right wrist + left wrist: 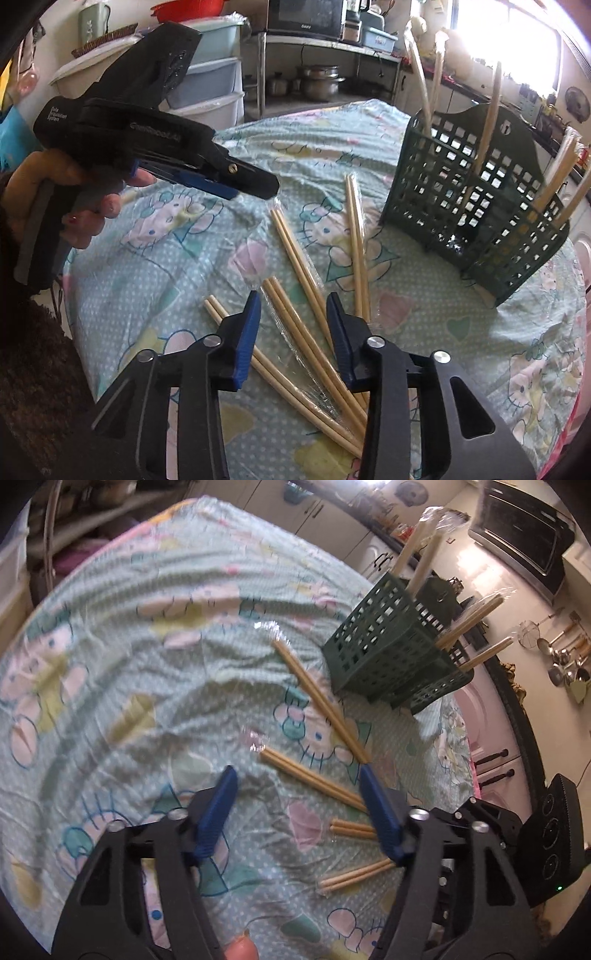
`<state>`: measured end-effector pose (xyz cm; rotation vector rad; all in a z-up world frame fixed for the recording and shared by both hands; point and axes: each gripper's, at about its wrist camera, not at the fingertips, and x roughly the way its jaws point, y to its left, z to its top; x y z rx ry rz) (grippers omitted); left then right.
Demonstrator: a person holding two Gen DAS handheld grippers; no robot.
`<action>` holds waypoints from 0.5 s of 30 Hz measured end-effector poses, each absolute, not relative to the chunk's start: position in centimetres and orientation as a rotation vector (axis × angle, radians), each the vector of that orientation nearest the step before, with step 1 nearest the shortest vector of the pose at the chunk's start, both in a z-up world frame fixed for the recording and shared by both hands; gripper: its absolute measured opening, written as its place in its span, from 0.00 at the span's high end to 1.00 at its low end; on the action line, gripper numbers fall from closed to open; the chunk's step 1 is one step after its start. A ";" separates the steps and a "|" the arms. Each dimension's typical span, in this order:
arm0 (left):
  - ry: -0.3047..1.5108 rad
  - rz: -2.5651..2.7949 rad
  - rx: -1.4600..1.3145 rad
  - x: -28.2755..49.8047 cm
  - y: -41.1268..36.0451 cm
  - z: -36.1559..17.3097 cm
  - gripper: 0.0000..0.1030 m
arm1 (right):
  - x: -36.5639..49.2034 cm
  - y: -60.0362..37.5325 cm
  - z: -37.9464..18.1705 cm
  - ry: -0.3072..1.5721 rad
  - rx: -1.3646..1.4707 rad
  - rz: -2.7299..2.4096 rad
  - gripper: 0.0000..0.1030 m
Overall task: Organize utensils
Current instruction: 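Lower both open tools onto the wrapped chopsticks on the cloth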
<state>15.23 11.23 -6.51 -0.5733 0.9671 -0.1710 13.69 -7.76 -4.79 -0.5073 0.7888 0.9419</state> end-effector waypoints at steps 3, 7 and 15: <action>0.984 -0.200 -0.593 15.5 10.9 -7.0 0.60 | 13.6 -7.4 -5.2 0.802 -0.536 0.961 0.73; 1.014 -0.226 -0.641 16.1 10.5 -7.8 0.62 | 13.5 -6.6 -6.0 0.819 -0.584 0.985 0.74; 1.058 -0.215 -0.718 17.7 10.6 -9.4 0.63 | 14.3 -5.2 -7.4 0.861 -0.656 0.984 0.75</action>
